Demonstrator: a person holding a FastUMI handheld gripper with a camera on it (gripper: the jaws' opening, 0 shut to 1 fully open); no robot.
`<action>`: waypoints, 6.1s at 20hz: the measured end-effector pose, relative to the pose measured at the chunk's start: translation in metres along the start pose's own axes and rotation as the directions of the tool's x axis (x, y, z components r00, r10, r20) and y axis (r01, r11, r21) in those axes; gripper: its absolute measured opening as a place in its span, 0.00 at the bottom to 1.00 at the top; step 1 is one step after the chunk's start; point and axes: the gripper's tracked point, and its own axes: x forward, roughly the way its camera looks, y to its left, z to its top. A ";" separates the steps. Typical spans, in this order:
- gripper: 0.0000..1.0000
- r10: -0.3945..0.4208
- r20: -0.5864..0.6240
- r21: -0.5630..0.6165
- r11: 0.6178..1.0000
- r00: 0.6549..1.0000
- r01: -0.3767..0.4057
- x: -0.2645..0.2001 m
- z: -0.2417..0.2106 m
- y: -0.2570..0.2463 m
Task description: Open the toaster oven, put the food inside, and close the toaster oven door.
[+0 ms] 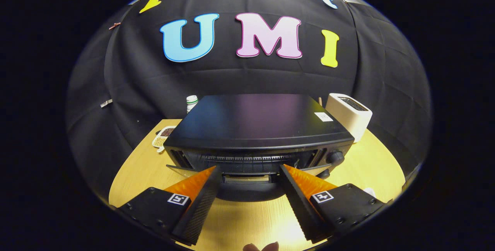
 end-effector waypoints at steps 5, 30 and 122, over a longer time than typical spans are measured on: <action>0.98 -0.001 -0.056 0.003 1.000 0.998 0.001 -0.021 -0.032 -0.001; 0.99 0.197 -0.223 -0.064 0.974 0.955 -0.215 -0.080 -0.075 -0.035; 0.05 0.047 -0.324 0.946 0.038 0.945 0.322 0.084 -0.080 -0.031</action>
